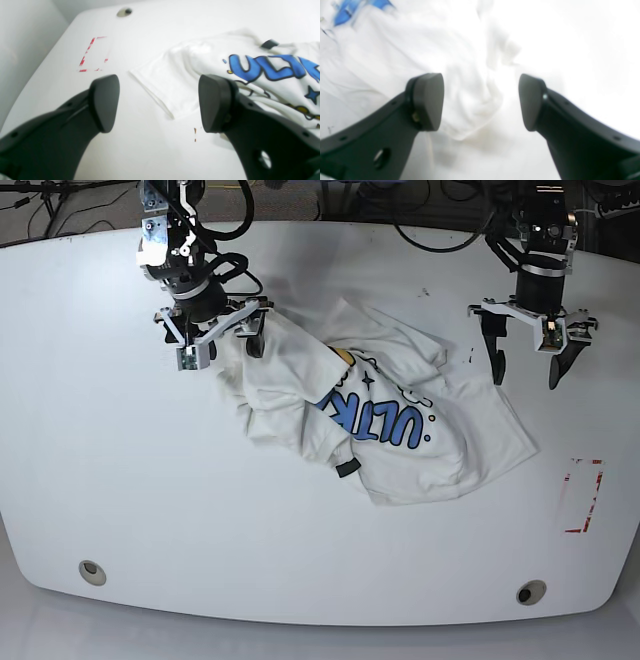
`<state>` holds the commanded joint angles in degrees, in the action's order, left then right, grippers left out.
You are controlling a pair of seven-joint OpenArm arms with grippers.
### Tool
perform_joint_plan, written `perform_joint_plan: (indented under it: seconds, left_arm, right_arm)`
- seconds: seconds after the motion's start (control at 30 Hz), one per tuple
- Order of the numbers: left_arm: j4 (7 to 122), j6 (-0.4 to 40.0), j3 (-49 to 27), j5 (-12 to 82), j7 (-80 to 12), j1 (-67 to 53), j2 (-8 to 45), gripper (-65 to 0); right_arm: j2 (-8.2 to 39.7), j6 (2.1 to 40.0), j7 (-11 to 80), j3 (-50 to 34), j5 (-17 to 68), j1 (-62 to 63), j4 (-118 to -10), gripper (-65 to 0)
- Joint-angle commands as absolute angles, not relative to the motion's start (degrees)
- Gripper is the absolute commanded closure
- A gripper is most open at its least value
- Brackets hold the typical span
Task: Fold the T-shirt properly
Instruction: 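Grasp a bunched fold of the shirt with the right gripper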
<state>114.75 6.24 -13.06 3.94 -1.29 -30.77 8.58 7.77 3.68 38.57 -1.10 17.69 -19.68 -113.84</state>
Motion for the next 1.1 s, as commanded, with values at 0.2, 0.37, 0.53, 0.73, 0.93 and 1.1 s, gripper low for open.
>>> perform_joint_plan:
  seconds: [0.2,0.37,0.53,0.73,0.93,1.1]
  left_arm:
    - [115.6,6.2,-12.6,3.9,0.3,-31.2,9.5,-48.9]
    - [116.1,6.1,-12.5,4.0,1.4,-31.0,10.3,-50.8]
    - [116.1,6.1,-12.7,4.0,0.7,-30.1,10.1,-50.0]
    - [115.8,6.1,-12.9,4.0,-0.7,-29.3,9.3,-47.5]
    - [115.7,6.0,-12.9,4.0,-0.1,-29.9,8.9,-47.0]
    - [115.6,6.1,-13.1,3.8,0.5,-31.1,9.0,-47.1]
  right_arm:
    - [7.4,3.4,39.0,-0.8,17.7,-17.8,-113.8,-45.1]
    - [7.0,3.8,40.1,-1.1,18.0,-16.3,-115.1,-45.5]
    - [7.1,4.0,41.3,-1.1,17.9,-15.1,-115.5,-45.3]
    - [6.9,4.1,43.3,-1.0,18.0,-13.6,-115.8,-45.1]
    - [6.9,4.9,42.8,-1.5,18.1,-14.0,-115.1,-44.8]
    - [7.4,4.9,41.7,-3.7,16.4,-14.7,-114.9,-44.8]
